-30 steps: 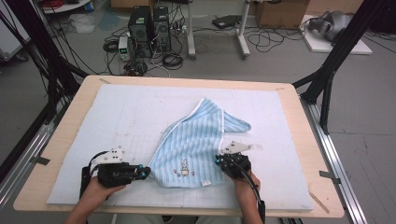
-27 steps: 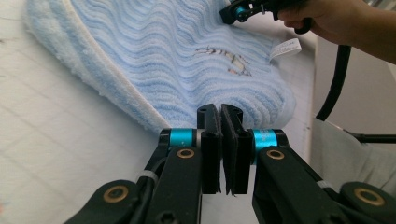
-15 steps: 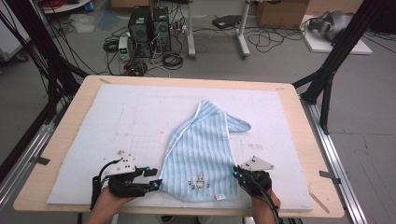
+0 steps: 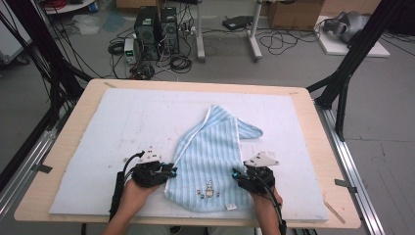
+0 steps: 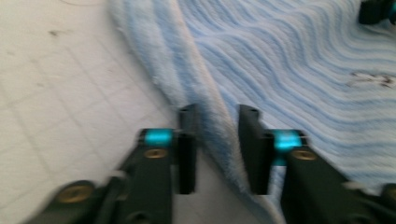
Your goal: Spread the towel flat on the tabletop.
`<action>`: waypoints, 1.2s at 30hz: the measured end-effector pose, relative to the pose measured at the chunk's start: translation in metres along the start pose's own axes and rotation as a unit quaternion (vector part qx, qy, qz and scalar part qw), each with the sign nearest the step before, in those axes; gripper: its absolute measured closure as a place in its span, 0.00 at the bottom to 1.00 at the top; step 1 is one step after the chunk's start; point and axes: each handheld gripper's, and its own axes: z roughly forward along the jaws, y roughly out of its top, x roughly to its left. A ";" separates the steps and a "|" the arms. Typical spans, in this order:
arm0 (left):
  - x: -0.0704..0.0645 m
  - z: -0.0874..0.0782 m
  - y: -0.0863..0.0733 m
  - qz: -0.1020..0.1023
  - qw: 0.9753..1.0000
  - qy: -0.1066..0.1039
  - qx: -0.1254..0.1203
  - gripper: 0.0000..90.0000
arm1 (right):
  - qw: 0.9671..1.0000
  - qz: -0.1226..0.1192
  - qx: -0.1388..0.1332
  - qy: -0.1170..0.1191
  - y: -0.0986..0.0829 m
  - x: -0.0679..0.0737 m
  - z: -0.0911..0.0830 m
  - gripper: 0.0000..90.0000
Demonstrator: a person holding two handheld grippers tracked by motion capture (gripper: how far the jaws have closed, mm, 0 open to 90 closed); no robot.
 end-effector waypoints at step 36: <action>0.034 -0.011 0.007 -0.074 0.995 0.000 -0.063 0.50 | 0.997 0.032 -0.063 -0.023 0.011 -0.011 -0.005 0.41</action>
